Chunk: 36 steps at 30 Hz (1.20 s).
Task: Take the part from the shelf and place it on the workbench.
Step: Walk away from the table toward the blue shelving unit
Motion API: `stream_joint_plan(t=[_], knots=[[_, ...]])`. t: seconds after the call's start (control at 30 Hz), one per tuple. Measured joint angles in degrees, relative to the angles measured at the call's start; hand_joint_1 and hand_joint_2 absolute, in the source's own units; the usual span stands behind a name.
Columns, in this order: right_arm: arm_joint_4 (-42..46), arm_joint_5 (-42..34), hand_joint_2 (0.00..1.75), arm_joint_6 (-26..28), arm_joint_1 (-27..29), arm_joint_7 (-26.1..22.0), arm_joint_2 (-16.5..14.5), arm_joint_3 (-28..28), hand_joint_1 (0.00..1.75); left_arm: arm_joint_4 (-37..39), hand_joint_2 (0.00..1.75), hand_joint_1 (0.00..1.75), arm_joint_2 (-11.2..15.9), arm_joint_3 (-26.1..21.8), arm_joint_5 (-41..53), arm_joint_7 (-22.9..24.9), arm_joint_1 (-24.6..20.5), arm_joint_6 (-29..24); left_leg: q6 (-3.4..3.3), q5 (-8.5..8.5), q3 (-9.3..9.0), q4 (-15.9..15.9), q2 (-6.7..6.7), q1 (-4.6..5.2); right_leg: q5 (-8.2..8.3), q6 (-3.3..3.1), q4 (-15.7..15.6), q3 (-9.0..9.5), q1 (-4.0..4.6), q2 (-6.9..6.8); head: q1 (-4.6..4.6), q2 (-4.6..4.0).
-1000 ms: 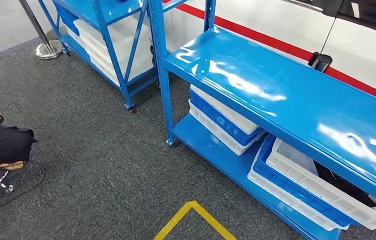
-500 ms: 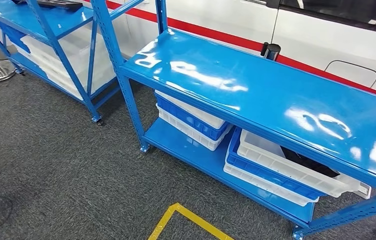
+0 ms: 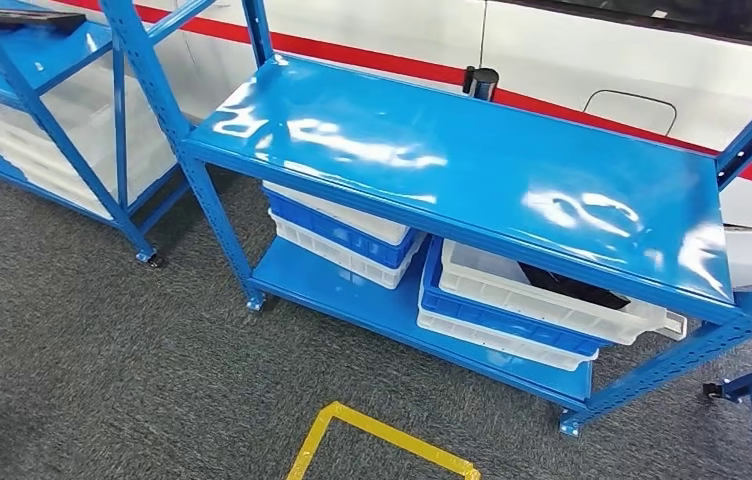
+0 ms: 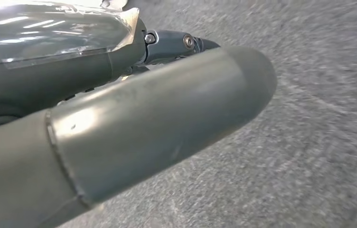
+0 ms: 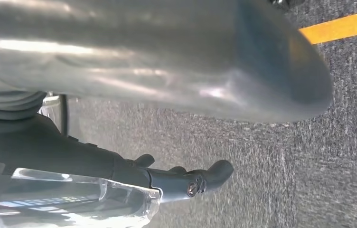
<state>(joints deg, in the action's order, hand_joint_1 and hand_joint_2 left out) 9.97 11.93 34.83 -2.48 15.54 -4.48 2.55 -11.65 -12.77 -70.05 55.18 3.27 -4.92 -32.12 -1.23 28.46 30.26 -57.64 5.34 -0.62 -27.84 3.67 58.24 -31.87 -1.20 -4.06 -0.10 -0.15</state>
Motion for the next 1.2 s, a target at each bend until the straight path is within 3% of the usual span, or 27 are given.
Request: stream_joint_plan(t=[0.03, 0.1, 0.17, 0.23, 0.3, 0.33, 0.37, 0.4, 0.47, 0.53, 0.63, 0.7, 0.77, 0.83, 0.87, 0.9, 0.97, 1.0, 1.07, 1.13, 1.2], knots=[[0.0, 0.0, 0.0, 0.0, 0.0, 0.0, 0.0, 0.0, 0.0, 0.0, 0.0, 0.0, 0.0, 0.0, 0.0, -0.5, 0.0, -0.1, 0.34, 0.18, -0.23, 0.0, 0.54, 0.11, 0.25, -0.49, -0.5, 0.11, 0.23, -0.09, -0.07, 0.0], [0.0, -0.2, 0.0, 0.1, 0.1, 0.0, 0.0, 0.0, 0.0, 0.0, 0.0, 0.0, 0.1, 0.0, 0.1, -1.3, -0.2, -0.3, 1.07, 0.55, -0.77, 0.1, 1.17, -0.14, 0.44, -1.48, -0.6, -0.01, 0.09, 1.29, -0.3, 0.0], [0.0, -0.3, 0.0, 0.2, 0.2, 0.0, 0.0, 0.0, 0.0, 0.0, 0.0, 0.0, 0.1, 0.0, 0.1, -2.1, -0.3, -0.5, 1.74, 2.39, -0.21, -2.1, -1.12, -0.49, 0.69, -2.35, -0.8, 0.33, -0.34, 2.54, -0.45, 0.0], [0.0, -0.4, 0.0, 0.4, 0.2, 0.0, -0.1, -0.1, 0.0, 0.0, 0.0, 0.0, 0.2, 0.0, 0.0, -2.9, -0.2, -0.6, 2.0, 6.26, 2.77, -8.8, -4.32, -0.59, 0.9, -2.89, -0.8, 0.41, -0.36, 3.77, -0.65, 0.0], [0.0, -0.6, 0.0, 0.5, 0.2, 0.0, -0.2, -0.1, 0.0, 0.0, 0.0, 0.0, 0.3, 0.0, -0.1, -3.8, 0.0, -0.9, 1.99, 8.84, 6.28, -15.7, -5.28, -0.58, 0.94, -3.06, -0.8, 0.35, -0.12, 5.22, -0.66, 0.0], [0.0, -0.8, 0.0, 0.5, 0.3, 0.0, -0.2, -0.2, 0.0, 0.0, 0.0, 0.0, 0.4, 0.0, -0.2, -4.2, 0.1, -1.1, 1.94, 8.42, 6.99, -16.6, -5.4, -0.59, 0.94, -3.06, -0.7, 0.4, -0.07, 5.99, -0.67, 0.0], [0.0, -0.9, 0.0, 0.5, 0.3, 0.0, -0.2, -0.3, 0.0, 0.0, 0.0, 0.0, 0.4, 0.0, -0.2, -4.7, 0.1, -1.2, 1.84, 6.91, 6.68, -15.3, -5.52, -0.62, 0.93, -3.05, -0.7, 0.51, -0.07, 6.76, -0.66, 0.0], [0.0, -1.1, 0.0, 0.5, 0.3, 0.0, -0.3, -0.4, 0.0, 0.0, 0.0, 0.0, 0.5, 0.0, -0.2, -5.1, 0.1, -1.3, 1.72, 4.57, 5.41, -12.0, -5.97, -0.7, 0.92, -3.03, -0.7, 0.65, -0.08, 7.55, -0.67, 0.0], [0.0, -1.2, 0.0, 0.6, 0.2, 0.0, -0.4, -0.5, 0.0, 0.0, 0.0, 0.0, 0.6, 0.0, -0.2, -5.8, 0.1, -1.4, 1.49, 0.76, 2.43, -4.5, -8.42, -0.96, 0.86, -2.87, -0.5, 0.63, 0.11, 9.0, -0.66, 0.0], [0.0, -1.2, 0.0, 0.6, 0.1, -0.1, -0.4, -0.6, 0.0, 0.0, 0.0, 0.0, 0.6, 0.0, -0.2, -6.1, 0.1, -1.5, 1.22, -0.27, 1.28, -1.1, -9.85, -0.89, 0.94, -2.35, -0.5, 0.09, 0.36, 10.18, -0.62, 0.0], [0.0, -1.2, 0.0, 0.6, 0.3, -0.1, -0.4, -0.8, 0.0, 0.0, 0.0, 0.0, 0.6, 0.0, -0.2, -6.2, 0.0, -1.5, 0.33, -0.55, 1.22, -0.7, -8.41, -0.5, 1.29, -1.34, -0.8, -0.78, 0.23, 11.38, -0.64, 0.0], [0.0, -1.3, 0.0, 0.6, 0.4, -0.1, -0.4, -1.0, 0.0, 0.0, 0.0, 0.0, 0.6, 0.0, -0.2, -6.3, 0.0, -1.6, -0.49, -0.97, 1.05, -0.1, -7.27, -0.63, 0.22, -1.17, 1.1, -1.72, 0.33, 9.22, -0.47, 0.0], [0.0, -1.3, 0.0, 0.6, 0.4, -0.2, -0.4, -1.1, 0.0, 0.0, 0.0, 0.0, 0.6, 0.0, -0.2, -6.5, 0.0, -1.7, -1.05, -1.15, 1.03, 0.2, -5.78, -0.5, -2.94, -1.4, 7.1, -4.63, 0.38, 5.9, -0.19, 0.0], [0.0, -1.5, 0.0, 0.6, 0.3, -0.5, -0.4, -1.2, 0.0, 0.0, 0.0, 0.0, 0.6, 0.0, -0.2, -6.7, 0.1, -1.8, -1.19, -1.11, 1.14, 0.1, -4.11, -0.26, -5.92, -1.34, 14.4, -8.08, 0.33, 4.82, -0.05, 0.0], [0.0, -1.6, 0.0, 0.6, 0.3, -0.6, -0.4, -1.3, 0.0, 0.0, 0.0, 0.0, 0.6, 0.0, -0.2, -7.0, 0.1, -1.9, -1.2, -1.09, 1.17, 0.1, -3.33, -0.19, -6.28, -1.05, 15.8, -8.66, 0.3, 4.67, -0.05, 0.0], [0.0, -1.6, 0.0, 0.6, 0.4, -0.7, -0.4, -1.4, 0.0, 0.0, 0.0, 0.0, 0.6, 0.0, -0.2, -7.4, 0.1, -2.0, -1.18, -1.07, 1.16, 0.1, -2.64, -0.17, -5.66, -0.62, 14.8, -7.93, 0.28, 4.49, -0.01, 0.0], [0.0, -1.8, 0.0, 0.6, 0.5, -0.8, -0.3, -1.5, 0.0, 0.0, 0.0, 0.0, 0.6, 0.0, -0.1, -8.1, 0.1, -2.2, -1.0, -0.96, 0.96, 0.1, -1.43, -0.12, -2.78, 0.05, 6.8, -3.43, 0.26, 2.85, 0.05, 0.0], [0.0, -1.8, 0.0, 0.6, 0.4, -0.8, -0.3, -1.6, 0.0, 0.0, 0.0, 0.0, 0.6, 0.0, -0.1, -8.3, 0.1, -2.2, -0.75, -0.79, 0.79, 0.0, -0.88, 0.02, -1.39, 0.04, 2.8, -1.32, 0.4, 1.57, 0.09, 0.0], [0.0, -1.8, 0.0, 0.6, 0.2, -0.8, -0.4, -1.6, 0.0, 0.0, 0.0, 0.0, 0.6, 0.0, -0.1, -8.5, 0.1, -2.2, -0.08, -0.37, 0.34, 0.0, 0.14, 0.26, 0.0, -0.8, -1.1, 0.5, 0.64, 0.1, 0.03, 0.0], [0.0, -1.9, 0.0, 0.7, 0.2, -0.8, -0.4, -1.7, 0.0, 0.0, 0.0, 0.0, 0.5, 0.0, -0.1, -8.6, -0.1, -2.3, 0.66, -0.11, -0.17, 0.2, 1.07, 0.17, 0.32, -1.82, -1.1, 0.31, 0.73, 1.1, -0.02, 0.0], [0.0, -1.9, 0.0, 0.7, 0.3, -0.8, -0.4, -1.7, 0.0, -0.1, 0.0, 0.0, 0.5, 0.0, -0.1, -8.6, -0.2, -2.3, 1.4, 1.02, -0.01, -1.0, -0.45, -0.15, 0.71, -2.65, -1.4, 0.64, 0.29, 2.3, -0.12, 0.0]])
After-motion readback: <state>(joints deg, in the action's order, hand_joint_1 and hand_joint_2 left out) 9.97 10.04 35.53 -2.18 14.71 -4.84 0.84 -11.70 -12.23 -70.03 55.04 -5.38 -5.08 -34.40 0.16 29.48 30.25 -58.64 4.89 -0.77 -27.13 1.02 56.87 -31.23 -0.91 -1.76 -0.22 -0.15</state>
